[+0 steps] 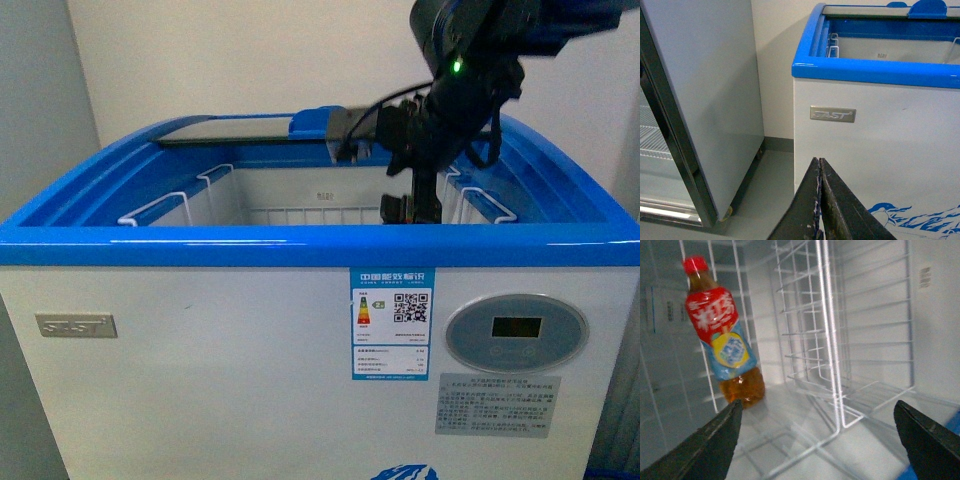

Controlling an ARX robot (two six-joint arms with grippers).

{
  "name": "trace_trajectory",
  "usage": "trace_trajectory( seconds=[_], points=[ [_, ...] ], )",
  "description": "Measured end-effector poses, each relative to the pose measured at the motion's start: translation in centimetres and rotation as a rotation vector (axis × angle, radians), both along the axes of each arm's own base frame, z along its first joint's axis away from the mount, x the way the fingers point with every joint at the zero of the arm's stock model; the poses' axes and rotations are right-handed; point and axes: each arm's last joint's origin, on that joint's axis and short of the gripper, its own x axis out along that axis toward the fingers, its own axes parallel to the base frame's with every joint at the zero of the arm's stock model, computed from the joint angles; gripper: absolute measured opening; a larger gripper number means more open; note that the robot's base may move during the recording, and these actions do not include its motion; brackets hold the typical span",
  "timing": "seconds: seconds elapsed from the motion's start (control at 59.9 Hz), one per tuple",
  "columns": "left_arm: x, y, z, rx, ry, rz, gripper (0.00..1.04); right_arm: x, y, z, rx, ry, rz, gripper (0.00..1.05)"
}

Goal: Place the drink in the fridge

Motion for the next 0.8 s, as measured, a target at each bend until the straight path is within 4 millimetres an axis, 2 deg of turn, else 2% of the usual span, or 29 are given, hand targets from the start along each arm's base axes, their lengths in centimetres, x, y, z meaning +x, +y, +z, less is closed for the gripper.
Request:
trace_trajectory(
  seconds=[0.05,0.067,0.184,0.334,0.367,0.417,0.484,0.534,0.584,0.634,0.701,0.801],
  points=[
    [-0.1,0.0,0.0,0.000,-0.002,0.000,0.03,-0.6,-0.2,1.6,0.028,-0.035,0.000,0.98],
    [-0.1,0.0,0.0,0.000,-0.002,0.000,0.03,-1.1,-0.4,2.9,0.051,-0.061,0.000,0.97],
    [-0.4,0.0,0.0,0.000,-0.001,0.000,0.03,-4.1,-2.4,8.2,0.207,-0.177,-0.044,0.97],
    [-0.6,0.0,0.0,0.000,0.000,0.000,0.03,-8.2,-5.7,11.5,0.415,-0.269,-0.169,0.97],
    [-0.8,0.0,-0.1,0.000,0.005,0.000,0.03,-9.6,-6.7,12.2,0.467,-0.292,-0.220,0.97],
    [-1.3,0.0,-0.5,0.000,0.033,0.000,0.03,-12.9,-8.6,13.3,0.580,-0.335,-0.338,0.97],
    [-1.6,0.0,-0.4,0.000,0.013,0.001,0.03,-16.1,-10.1,13.6,0.676,-0.325,-0.422,0.97],
    [-1.7,0.0,-0.3,0.000,0.006,0.000,0.03,-19.7,-11.0,13.8,0.802,-0.346,-0.517,0.95],
    [-1.7,0.0,-0.3,0.000,0.005,-0.001,0.03,-21.6,-11.3,13.7,0.957,-0.466,-0.585,0.85],
    [-1.7,0.0,-0.3,0.000,0.004,0.001,0.03,-23.0,-11.5,12.4,1.081,-0.520,-0.599,0.75],
    [-1.7,0.0,-0.3,0.000,0.005,0.000,0.03,-24.5,-11.6,9.0,1.155,-0.514,-0.607,0.61],
    [-1.7,0.0,-0.3,0.000,0.005,0.000,0.03,-26.0,-12.3,2.1,1.158,-0.413,-0.648,0.38]
  ],
)
